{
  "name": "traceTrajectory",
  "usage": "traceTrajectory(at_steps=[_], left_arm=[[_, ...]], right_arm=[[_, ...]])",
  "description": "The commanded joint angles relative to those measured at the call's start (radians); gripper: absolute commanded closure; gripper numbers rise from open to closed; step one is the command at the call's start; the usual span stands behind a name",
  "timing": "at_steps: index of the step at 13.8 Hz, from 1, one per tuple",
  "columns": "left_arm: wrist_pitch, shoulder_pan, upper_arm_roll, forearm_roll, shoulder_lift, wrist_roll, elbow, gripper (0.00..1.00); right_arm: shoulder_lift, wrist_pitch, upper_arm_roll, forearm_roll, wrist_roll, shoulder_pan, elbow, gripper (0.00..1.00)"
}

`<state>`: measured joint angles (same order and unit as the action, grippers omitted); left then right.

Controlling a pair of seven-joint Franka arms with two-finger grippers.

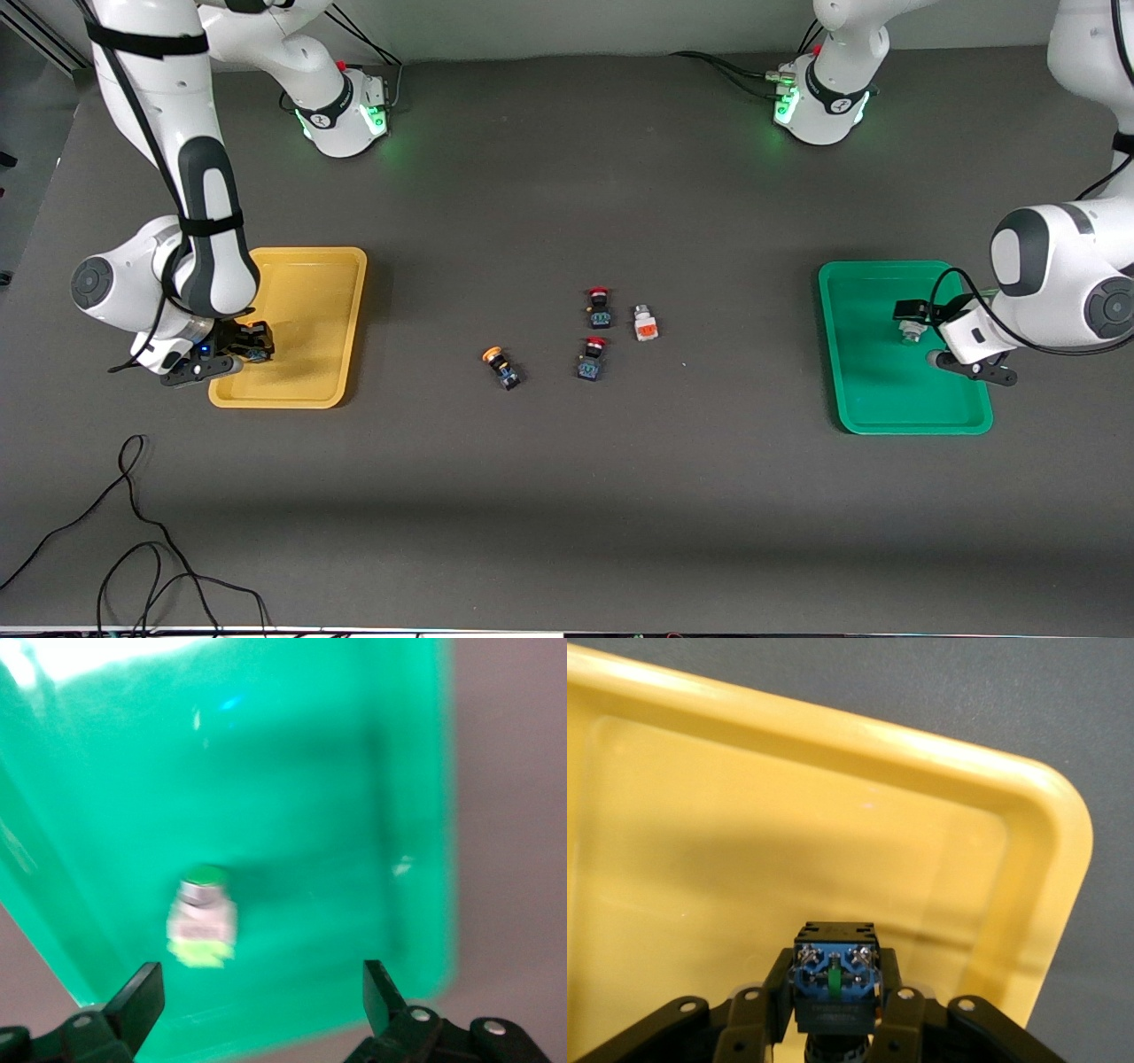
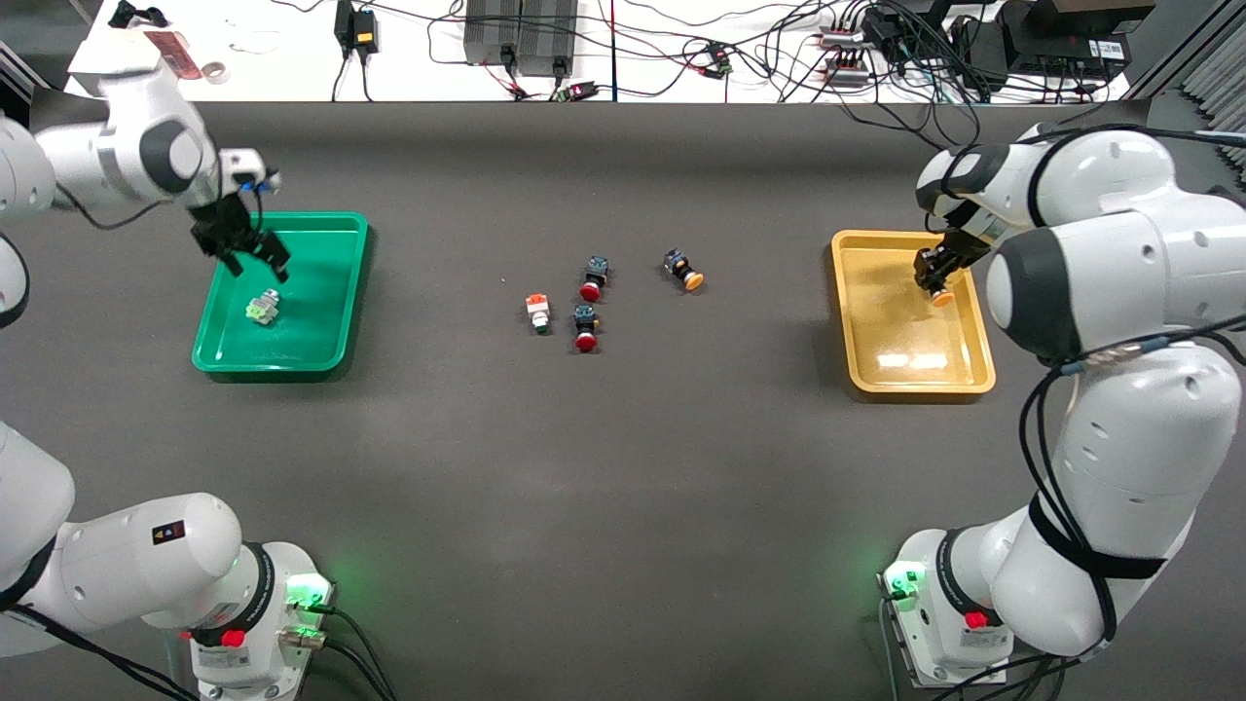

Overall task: Place green and yellow buttons in trays
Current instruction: 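Carry the yellow button to the yellow tray while the left gripper places the green switch, then release the yellow button in the tray while the left gripper grasps the orange switch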

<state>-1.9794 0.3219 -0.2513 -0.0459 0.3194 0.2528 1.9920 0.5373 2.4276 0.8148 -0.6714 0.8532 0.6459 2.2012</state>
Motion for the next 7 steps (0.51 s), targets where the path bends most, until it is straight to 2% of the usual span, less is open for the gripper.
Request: traceTrajectory(at_steps=[1,3,5,7], left_arm=[[0.160,-0.086,-0.092,0.041,-0.036,-0.257,-0.094,0.00],[0.165,-0.124,-0.163,0.099,-0.022,-0.401,-0.140,0.00],[0.139,-0.188,-0.175,0.135,0.009,-0.502,-0.171,0.00],[0.073,-0.251,-0.175,0.153,0.041,-0.607,-0.176,0.00]], right_arm=[[-0.010,-0.013,0.003,-0.033,0.004,0.003,-0.040,0.00],[-0.029,-0.057,0.007,-0.031,-0.003,0.014,-0.060,0.00],[-0.036,-0.143,0.049,-0.008,-0.038,0.030,-0.115,0.00],[-0.036,-0.244,0.086,0.094,-0.141,0.050,-0.214,0.00]])
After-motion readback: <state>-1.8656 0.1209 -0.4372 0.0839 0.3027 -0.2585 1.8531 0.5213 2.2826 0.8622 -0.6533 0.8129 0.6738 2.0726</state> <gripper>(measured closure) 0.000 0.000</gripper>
